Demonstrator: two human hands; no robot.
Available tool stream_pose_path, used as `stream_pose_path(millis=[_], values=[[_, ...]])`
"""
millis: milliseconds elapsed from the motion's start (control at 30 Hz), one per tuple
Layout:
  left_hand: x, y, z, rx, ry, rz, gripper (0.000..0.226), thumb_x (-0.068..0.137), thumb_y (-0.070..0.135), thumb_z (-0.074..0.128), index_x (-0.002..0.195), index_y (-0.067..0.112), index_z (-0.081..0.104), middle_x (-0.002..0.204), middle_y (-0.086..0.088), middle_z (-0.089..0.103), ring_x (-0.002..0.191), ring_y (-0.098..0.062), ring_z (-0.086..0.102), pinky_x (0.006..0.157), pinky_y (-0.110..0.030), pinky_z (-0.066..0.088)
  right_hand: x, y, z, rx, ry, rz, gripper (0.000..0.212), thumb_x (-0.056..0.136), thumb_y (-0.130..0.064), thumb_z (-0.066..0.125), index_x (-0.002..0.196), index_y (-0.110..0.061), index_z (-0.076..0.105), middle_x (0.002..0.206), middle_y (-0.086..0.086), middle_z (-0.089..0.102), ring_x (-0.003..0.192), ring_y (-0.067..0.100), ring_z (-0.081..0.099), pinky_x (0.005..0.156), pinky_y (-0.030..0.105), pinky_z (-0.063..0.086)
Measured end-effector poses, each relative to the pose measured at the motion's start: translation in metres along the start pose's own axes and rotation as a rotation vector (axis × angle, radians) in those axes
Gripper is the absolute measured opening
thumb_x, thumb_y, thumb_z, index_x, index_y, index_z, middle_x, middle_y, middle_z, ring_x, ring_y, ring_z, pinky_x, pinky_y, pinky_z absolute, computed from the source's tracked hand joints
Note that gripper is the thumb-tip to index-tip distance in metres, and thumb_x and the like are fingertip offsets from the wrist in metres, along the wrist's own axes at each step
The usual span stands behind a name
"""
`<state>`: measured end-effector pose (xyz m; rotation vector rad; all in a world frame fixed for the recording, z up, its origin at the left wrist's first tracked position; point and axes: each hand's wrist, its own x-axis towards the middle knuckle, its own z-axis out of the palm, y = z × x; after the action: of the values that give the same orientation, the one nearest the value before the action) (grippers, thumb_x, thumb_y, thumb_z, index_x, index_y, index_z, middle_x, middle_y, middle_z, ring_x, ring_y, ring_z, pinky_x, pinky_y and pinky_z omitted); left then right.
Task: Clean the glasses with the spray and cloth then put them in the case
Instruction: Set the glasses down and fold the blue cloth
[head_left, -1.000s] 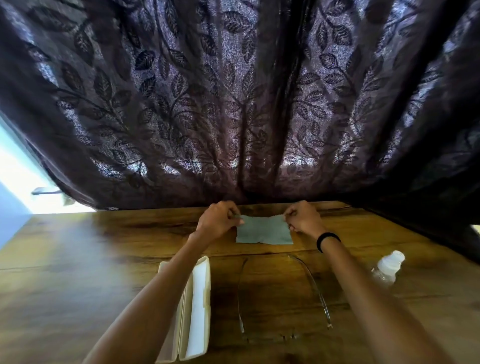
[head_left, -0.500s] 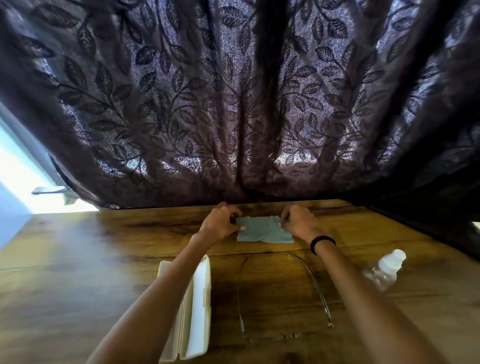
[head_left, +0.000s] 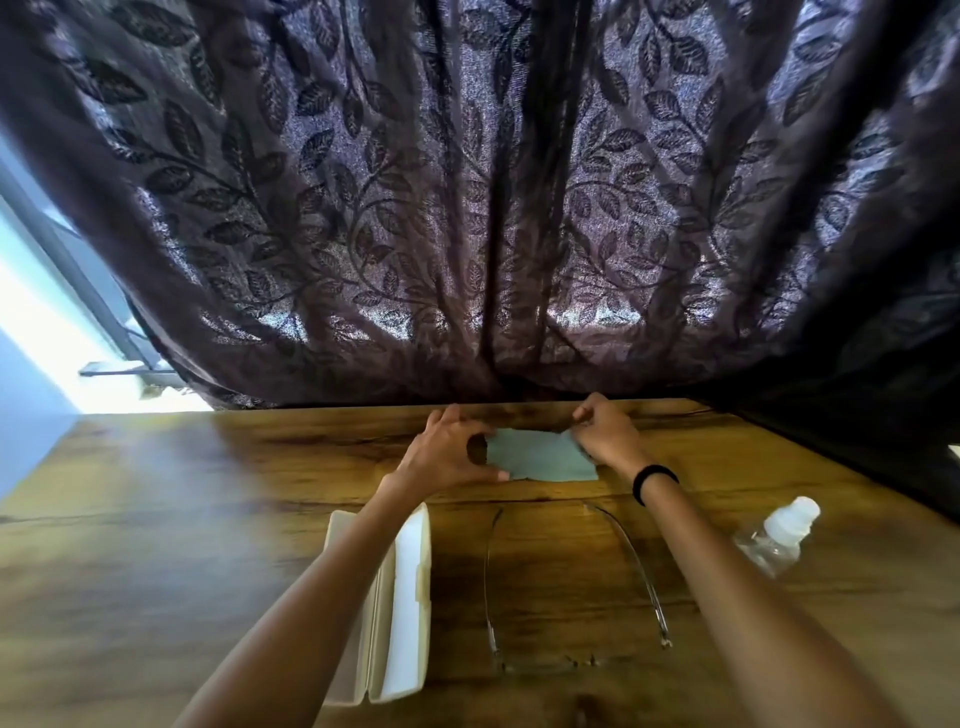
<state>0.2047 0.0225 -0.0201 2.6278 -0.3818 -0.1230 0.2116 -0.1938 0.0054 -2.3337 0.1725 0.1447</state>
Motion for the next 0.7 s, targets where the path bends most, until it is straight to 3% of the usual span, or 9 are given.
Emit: stream_pose_path(millis=[100,267,367,433,500,567,700], values=[[-0.002,-0.001,-0.001,-0.006,0.01,-0.021,0.075,0.062,0.057,0.075,0.127,0.027,0.051,0.13,-0.007,0.041,0.124,-0.027,0.032,0.101,-0.044,0.038,-0.001,-0.009,0.001,-0.136,0.057,-0.043,0.014,0.084,-0.008,0.057,0.095,-0.014,0.05,0.087,0.004,0.057,0.08,0.024,0.057,0.065,0.032,0.042],[-0.006,-0.003,-0.004,-0.027,0.028,-0.037,0.082,0.058,0.055,0.078,0.129,0.024,0.05,0.133,-0.007,0.04,0.126,-0.028,0.031,0.103,-0.044,0.036,0.002,-0.039,0.013,-0.129,0.072,-0.089,0.024,0.08,0.001,0.059,0.101,-0.011,0.054,0.087,0.004,0.056,0.084,0.027,0.064,0.078,0.043,0.055],[-0.01,-0.002,-0.006,0.0,0.011,-0.037,0.086,0.058,0.054,0.078,0.131,0.022,0.047,0.136,-0.009,0.038,0.129,-0.03,0.029,0.102,-0.046,0.037,0.004,-0.052,0.025,-0.024,0.055,-0.033,0.027,0.081,0.006,0.054,0.1,-0.012,0.052,0.085,0.007,0.061,0.071,0.023,0.068,0.066,0.038,0.059],[-0.012,-0.001,-0.007,0.013,0.0,-0.041,0.087,0.06,0.053,0.078,0.132,0.019,0.046,0.138,-0.012,0.037,0.13,-0.031,0.028,0.102,-0.046,0.036,0.003,-0.059,0.035,0.018,-0.002,-0.024,0.028,0.081,0.007,0.056,0.101,-0.012,0.051,0.093,0.011,0.064,0.073,0.023,0.068,0.06,0.033,0.06],[-0.014,-0.001,-0.008,0.022,-0.004,-0.036,0.086,0.06,0.053,0.078,0.132,0.018,0.046,0.135,-0.012,0.04,0.128,-0.031,0.031,0.102,-0.045,0.036,0.002,-0.062,0.044,0.028,-0.074,-0.058,0.031,0.083,0.0,0.06,0.109,-0.014,0.051,0.104,0.012,0.062,0.08,0.024,0.067,0.056,0.028,0.058],[-0.015,-0.002,-0.009,0.014,0.0,-0.027,0.083,0.06,0.052,0.078,0.13,0.019,0.047,0.132,-0.011,0.043,0.126,-0.03,0.033,0.102,-0.045,0.037,0.0,-0.063,0.048,0.037,-0.11,-0.099,0.035,0.085,-0.013,0.064,0.118,-0.014,0.051,0.104,0.011,0.063,0.074,0.022,0.067,0.049,0.021,0.054],[-0.014,-0.003,-0.01,-0.017,0.043,-0.013,0.075,0.063,0.053,0.076,0.125,0.019,0.053,0.127,-0.009,0.05,0.121,-0.027,0.04,0.099,-0.045,0.04,-0.002,-0.053,0.035,0.17,-0.05,-0.095,0.013,0.089,-0.013,0.059,0.102,-0.013,0.06,0.088,0.005,0.063,0.061,0.017,0.068,0.064,0.033,0.06]])
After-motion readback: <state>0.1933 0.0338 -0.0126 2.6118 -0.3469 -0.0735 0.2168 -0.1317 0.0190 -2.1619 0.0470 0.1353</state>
